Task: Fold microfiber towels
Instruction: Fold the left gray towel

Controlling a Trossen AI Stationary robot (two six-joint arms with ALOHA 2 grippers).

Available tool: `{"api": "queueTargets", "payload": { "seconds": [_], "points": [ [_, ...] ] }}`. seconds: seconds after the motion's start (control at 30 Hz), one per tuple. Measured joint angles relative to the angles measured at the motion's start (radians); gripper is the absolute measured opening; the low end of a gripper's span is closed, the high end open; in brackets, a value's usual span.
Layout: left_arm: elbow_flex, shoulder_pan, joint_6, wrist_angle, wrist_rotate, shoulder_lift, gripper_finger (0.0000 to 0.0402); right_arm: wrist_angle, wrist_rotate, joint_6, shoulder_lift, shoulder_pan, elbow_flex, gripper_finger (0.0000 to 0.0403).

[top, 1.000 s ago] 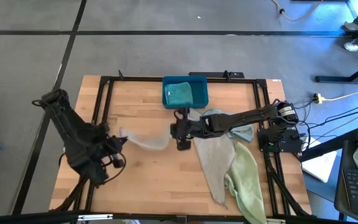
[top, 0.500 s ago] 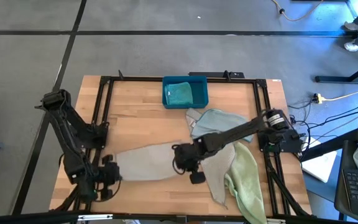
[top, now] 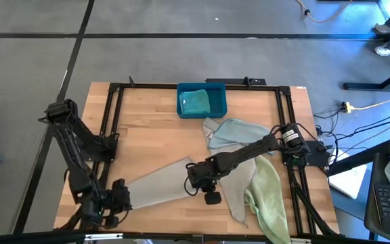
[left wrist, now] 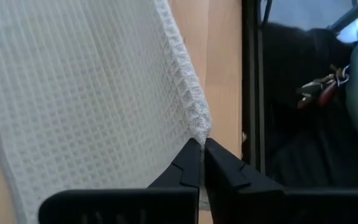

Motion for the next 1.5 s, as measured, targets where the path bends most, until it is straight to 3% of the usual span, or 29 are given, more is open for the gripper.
{"api": "queueTargets", "payload": {
  "seconds": [0.4,0.6,0.83,1.1,1.33,1.5],
  "points": [
    [0.000,0.010,-0.013,0.099,0.096,0.081,0.0092,-0.015,-0.002,0.000,0.000,0.000,0.000,0.0113],
    [0.001,0.017,0.067,0.094,0.107,0.077,0.0095,-0.051,0.008,-0.002,-0.006,0.000,0.037,0.0114],
    [0.002,0.052,0.148,0.074,0.101,0.077,0.0093,-0.087,0.104,-0.056,-0.031,0.007,0.169,0.0115],
    [0.002,0.050,0.149,0.090,0.133,0.077,0.0088,0.027,0.125,0.012,-0.029,0.065,0.208,0.0115],
    [0.023,0.023,0.246,0.083,0.012,0.077,0.0076,0.357,0.359,-0.101,0.049,0.179,0.210,0.0115],
    [0.114,-0.028,0.368,0.043,-0.114,0.080,0.0055,0.391,0.559,-0.165,0.133,0.252,0.298,0.0115]
  ]
}}
